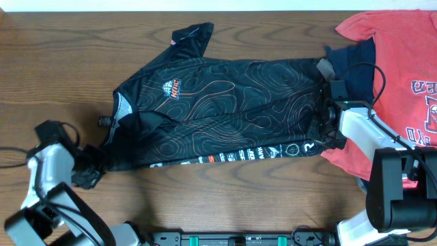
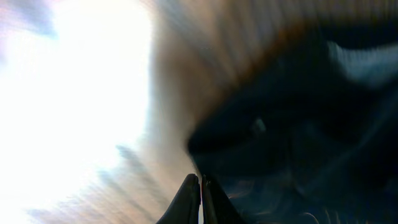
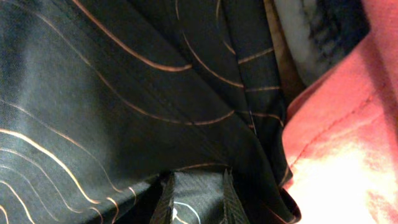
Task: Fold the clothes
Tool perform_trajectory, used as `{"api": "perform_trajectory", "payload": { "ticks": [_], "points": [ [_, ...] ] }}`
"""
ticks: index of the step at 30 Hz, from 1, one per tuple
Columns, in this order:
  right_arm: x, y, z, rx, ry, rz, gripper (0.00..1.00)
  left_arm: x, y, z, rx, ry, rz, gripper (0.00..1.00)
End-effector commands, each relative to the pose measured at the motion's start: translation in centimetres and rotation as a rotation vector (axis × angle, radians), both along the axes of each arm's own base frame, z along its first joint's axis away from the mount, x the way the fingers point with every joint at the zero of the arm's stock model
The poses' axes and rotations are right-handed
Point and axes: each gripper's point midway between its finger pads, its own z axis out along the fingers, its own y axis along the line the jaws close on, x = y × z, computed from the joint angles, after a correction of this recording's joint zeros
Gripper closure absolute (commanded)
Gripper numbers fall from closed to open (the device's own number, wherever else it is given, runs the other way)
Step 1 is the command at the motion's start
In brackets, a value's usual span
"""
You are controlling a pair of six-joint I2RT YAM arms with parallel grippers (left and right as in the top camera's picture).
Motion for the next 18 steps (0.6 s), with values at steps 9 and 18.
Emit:
{"api": "perform_trajectory", "payload": {
  "ticks": [9, 18],
  "points": [
    [-4.8, 1.5, -1.9, 0.096, 0.191, -0.020, 0.69, -0.8, -1.1, 1.8, -0.024, -0.027, -0.010, 0.83],
    [-1.1, 1.5, 4.2, 0.106, -0.020, -0.021, 0.65, 2.8, -1.8, 7.3, 0.080, -0.265, -0.138, 0.65]
  ]
}}
